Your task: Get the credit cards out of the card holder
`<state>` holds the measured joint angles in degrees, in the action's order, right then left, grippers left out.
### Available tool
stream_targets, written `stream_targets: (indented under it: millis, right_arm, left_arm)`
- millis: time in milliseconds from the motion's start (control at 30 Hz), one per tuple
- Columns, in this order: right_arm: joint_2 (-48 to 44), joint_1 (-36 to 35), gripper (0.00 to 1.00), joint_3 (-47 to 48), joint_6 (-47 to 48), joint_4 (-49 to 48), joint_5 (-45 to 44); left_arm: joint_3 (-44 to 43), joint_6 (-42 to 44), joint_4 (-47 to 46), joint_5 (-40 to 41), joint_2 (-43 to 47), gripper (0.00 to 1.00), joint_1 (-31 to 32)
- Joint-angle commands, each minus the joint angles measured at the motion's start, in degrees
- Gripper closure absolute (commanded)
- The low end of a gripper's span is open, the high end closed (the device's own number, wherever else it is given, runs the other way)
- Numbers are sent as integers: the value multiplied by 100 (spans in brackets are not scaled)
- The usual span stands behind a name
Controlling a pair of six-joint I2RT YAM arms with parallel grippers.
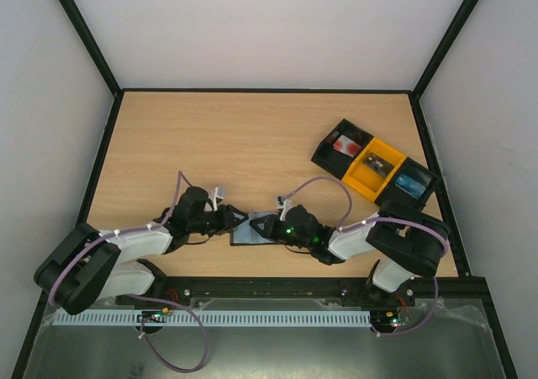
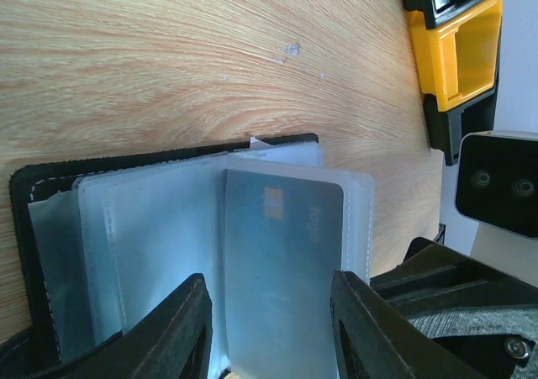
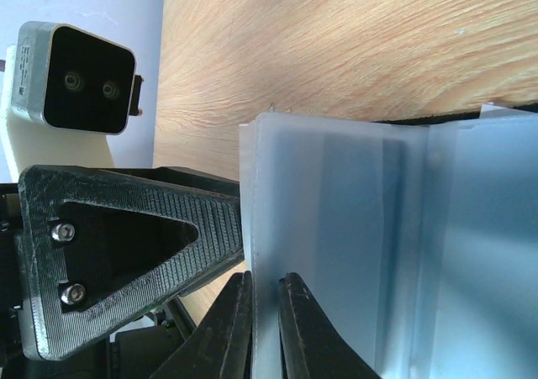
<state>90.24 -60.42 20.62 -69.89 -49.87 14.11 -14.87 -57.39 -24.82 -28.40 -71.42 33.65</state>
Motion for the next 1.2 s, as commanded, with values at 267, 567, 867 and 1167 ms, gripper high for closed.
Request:
stream_targets:
  millis: [267,567,867,1167]
  right_arm:
    - [380,-27,82,-165,-209,-832,171]
    - [395,7,98,-280,-258,-928,111]
    - [422,31,98,-329,-281,-883,63]
    - [-169,42,97,-273,100,472,-540]
  left_arm:
    - [1,96,109,-7,78,58,-44]
    - [8,111,104,5,45,58,-47]
    - [20,109,108,11,40,58,-52]
    - [42,187,325,153,179,52,-58]
